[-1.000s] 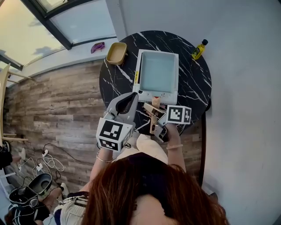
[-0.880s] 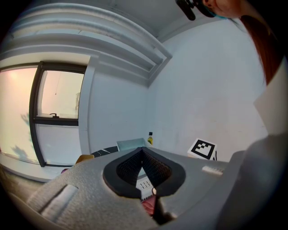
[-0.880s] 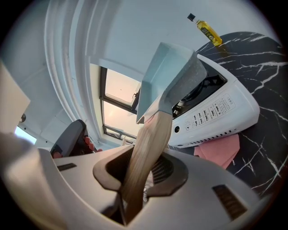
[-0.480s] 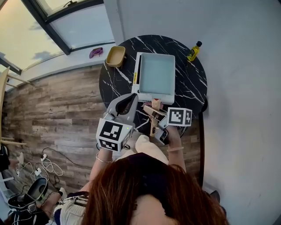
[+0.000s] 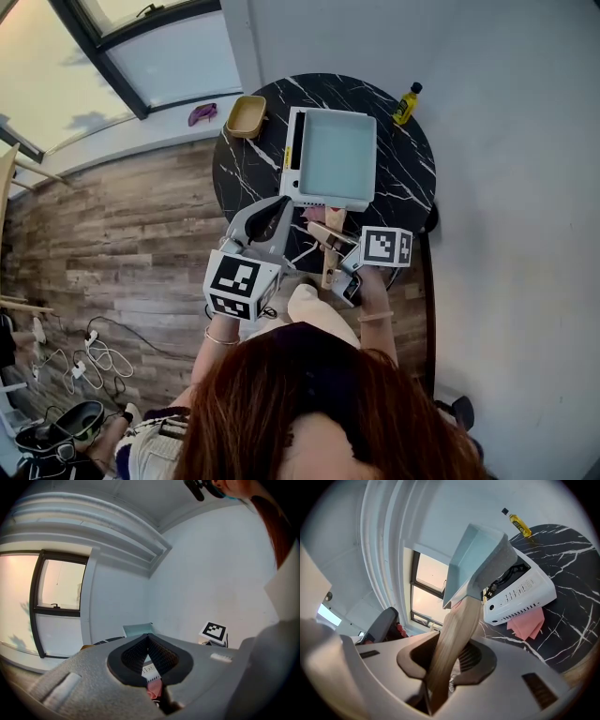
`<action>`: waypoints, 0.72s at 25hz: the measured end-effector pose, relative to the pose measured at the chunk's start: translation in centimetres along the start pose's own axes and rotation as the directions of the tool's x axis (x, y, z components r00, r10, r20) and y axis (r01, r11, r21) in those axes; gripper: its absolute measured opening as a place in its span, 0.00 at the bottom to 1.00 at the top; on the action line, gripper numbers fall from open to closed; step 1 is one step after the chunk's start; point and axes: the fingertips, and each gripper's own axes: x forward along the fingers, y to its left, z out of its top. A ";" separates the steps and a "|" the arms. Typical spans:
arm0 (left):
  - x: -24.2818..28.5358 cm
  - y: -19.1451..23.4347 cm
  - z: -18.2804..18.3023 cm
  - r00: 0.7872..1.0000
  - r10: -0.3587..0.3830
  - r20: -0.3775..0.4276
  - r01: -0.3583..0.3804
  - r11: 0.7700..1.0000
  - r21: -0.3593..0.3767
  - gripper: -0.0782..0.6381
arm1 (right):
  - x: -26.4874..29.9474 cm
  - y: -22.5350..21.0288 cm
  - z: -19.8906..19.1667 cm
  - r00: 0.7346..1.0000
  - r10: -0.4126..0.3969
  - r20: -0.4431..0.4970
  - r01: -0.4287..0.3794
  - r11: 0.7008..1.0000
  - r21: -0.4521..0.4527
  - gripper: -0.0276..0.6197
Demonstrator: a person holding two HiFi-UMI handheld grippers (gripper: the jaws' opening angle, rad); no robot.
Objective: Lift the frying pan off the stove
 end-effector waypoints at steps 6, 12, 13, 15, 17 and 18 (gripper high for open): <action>-2.5 -0.8 0.2 1.000 0.001 0.020 -0.001 1.000 0.004 0.13 | -1.0 1.8 -1.6 1.000 0.012 0.021 -0.012 1.000 -0.011 0.20; -4.8 -1.8 0.5 0.999 -0.007 0.039 0.007 1.000 0.009 0.13 | -1.9 3.6 -3.2 0.999 0.021 0.038 -0.020 0.999 -0.027 0.20; -5.2 -2.0 0.5 0.999 -0.009 0.042 0.008 1.000 0.011 0.13 | -2.1 3.8 -3.6 0.999 0.020 0.039 -0.018 0.999 -0.029 0.20; -6.0 -2.4 0.6 0.999 -0.011 0.048 0.011 1.000 0.014 0.13 | -2.4 4.2 -4.4 0.999 0.016 0.040 -0.014 0.999 -0.035 0.20; -6.8 -2.7 0.7 0.998 -0.014 0.054 0.013 1.000 0.017 0.13 | -2.6 4.7 -5.0 0.999 0.015 0.044 -0.014 0.999 -0.040 0.20; -7.3 -2.9 0.7 0.998 -0.016 0.056 0.015 1.000 0.019 0.13 | -2.7 5.0 -5.3 0.999 0.015 0.046 -0.013 0.999 -0.042 0.20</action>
